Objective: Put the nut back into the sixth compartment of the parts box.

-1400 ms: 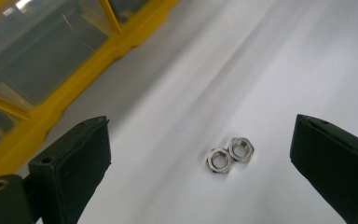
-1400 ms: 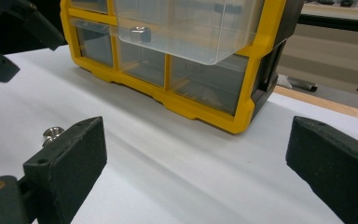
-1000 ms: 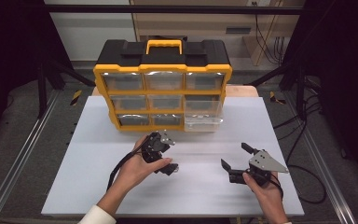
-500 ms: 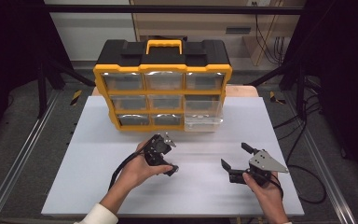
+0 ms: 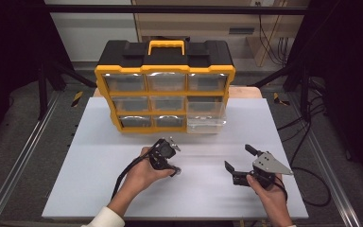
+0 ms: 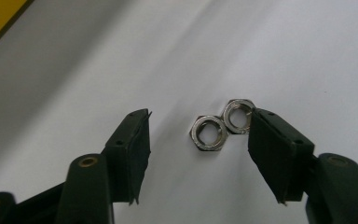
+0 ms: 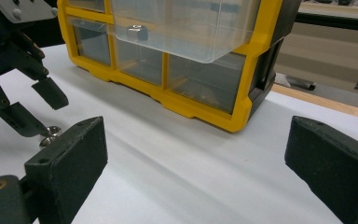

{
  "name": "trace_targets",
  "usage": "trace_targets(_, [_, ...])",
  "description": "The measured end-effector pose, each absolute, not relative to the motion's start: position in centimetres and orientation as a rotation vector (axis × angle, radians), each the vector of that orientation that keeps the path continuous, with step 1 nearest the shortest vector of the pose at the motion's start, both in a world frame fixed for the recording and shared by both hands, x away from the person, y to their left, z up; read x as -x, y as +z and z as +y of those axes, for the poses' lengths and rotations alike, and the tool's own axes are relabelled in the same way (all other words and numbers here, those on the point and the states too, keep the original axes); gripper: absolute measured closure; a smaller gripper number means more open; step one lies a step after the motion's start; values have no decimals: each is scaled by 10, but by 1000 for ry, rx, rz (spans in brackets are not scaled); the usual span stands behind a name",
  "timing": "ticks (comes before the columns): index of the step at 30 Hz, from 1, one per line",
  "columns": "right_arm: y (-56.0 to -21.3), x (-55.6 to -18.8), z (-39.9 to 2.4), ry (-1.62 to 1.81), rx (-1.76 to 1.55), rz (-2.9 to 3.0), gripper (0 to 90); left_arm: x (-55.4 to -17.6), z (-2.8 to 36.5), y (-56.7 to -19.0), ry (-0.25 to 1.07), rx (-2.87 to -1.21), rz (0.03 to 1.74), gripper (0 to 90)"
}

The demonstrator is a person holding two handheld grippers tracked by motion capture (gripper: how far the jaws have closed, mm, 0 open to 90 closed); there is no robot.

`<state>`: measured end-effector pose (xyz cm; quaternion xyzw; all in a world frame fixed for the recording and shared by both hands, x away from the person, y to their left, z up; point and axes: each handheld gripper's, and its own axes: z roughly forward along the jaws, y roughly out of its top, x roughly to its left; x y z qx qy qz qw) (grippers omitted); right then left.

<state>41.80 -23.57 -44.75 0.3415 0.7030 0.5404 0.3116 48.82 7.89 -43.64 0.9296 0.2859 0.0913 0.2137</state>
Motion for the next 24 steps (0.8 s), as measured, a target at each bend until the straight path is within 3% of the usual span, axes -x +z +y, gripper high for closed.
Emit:
trace_targets(12, [-448,-418,-234,1422,-894,1869,60,-486,77,-441,217,-2595,789,585])
trace_targets(24, [-449,-418,-233,1422,-893,1871,58,-488,75,-442,206,-2606,797,653])
